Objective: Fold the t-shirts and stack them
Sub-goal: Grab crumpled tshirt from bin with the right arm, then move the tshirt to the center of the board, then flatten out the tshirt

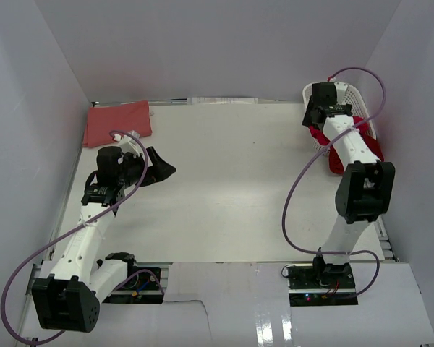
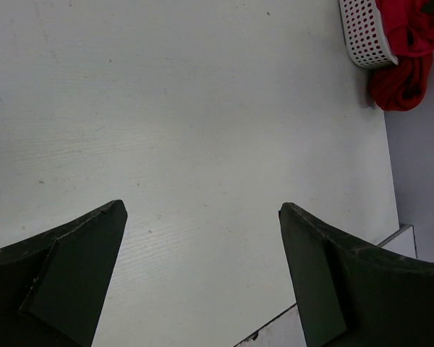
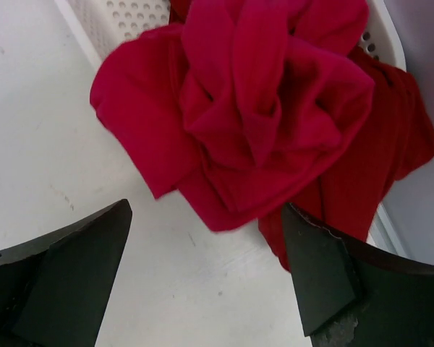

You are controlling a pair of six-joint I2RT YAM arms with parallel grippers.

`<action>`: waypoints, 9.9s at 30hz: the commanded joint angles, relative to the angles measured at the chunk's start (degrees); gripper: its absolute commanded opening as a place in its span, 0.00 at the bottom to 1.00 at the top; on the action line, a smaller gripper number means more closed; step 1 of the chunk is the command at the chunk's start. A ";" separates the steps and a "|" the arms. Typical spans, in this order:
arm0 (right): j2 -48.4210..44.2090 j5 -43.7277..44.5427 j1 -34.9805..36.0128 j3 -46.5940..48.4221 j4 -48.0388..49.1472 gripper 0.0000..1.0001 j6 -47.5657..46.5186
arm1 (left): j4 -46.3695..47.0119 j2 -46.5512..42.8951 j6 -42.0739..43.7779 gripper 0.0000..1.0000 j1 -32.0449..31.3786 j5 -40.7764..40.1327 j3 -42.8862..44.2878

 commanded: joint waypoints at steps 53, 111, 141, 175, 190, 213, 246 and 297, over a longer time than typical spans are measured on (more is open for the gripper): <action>-31.26 -37.59 30.99 -32.08 -4.75 0.93 -1.78 | -1.09 1.35 2.49 0.98 -1.31 -2.13 2.02; 10.75 -22.91 71.72 -12.66 4.20 0.45 22.22 | -7.33 1.97 -8.15 0.98 16.53 -12.07 0.35; -31.61 -51.54 9.42 -28.20 10.62 0.08 13.53 | -7.07 -0.31 -8.15 0.98 17.32 -12.51 0.18; -20.09 -61.14 6.06 16.79 2.89 0.08 5.79 | -14.00 21.92 9.34 0.86 -11.50 -21.20 12.57; -16.49 -62.20 5.80 14.85 1.04 0.08 5.70 | -10.60 29.13 15.22 0.83 -34.35 -29.04 23.56; -18.16 -63.07 5.80 12.22 2.18 0.08 5.35 | 2.96 44.86 26.13 0.74 -35.59 -11.01 22.06; -37.05 -63.96 6.42 2.35 -9.23 0.08 1.13 | -27.20 9.01 3.81 0.00 -23.02 -44.75 37.62; 8.65 -43.91 0.17 3.78 -6.61 0.59 -2.47 | -22.27 58.40 3.10 0.32 -1.84 -18.48 62.59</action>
